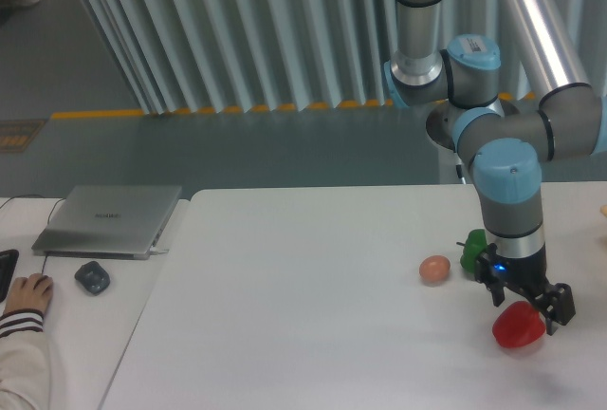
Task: Place the triangular bread on the table
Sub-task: 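Raise the open gripper up and away from the red pepper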
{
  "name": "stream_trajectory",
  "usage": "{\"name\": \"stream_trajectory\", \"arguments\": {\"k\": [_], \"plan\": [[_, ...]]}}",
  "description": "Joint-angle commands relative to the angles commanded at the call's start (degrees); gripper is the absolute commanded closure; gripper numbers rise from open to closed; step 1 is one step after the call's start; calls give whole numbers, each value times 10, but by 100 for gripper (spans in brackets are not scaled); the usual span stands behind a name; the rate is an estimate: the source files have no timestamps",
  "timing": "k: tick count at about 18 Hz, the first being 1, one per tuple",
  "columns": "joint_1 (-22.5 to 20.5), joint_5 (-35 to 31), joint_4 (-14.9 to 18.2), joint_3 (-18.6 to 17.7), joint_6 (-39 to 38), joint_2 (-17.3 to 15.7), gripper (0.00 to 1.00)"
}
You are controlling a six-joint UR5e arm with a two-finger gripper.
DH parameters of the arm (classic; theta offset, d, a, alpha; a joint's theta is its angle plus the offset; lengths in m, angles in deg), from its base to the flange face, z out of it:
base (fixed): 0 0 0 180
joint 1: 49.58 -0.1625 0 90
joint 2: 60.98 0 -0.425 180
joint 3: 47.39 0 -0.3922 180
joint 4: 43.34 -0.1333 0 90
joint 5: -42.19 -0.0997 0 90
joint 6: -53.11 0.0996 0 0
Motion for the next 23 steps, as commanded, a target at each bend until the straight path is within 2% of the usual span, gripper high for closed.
{"name": "stream_trajectory", "arguments": {"k": [4, 8, 11, 20, 23], "plan": [[-16, 8, 1, -1, 26, -3, 0], [-22, 3, 4, -3, 25, -12, 0], [-22, -25, 2, -4, 25, -14, 0], [-36, -24, 2, -11, 26, -26, 0], [-51, -26, 13, -11, 98, -37, 0]]}}
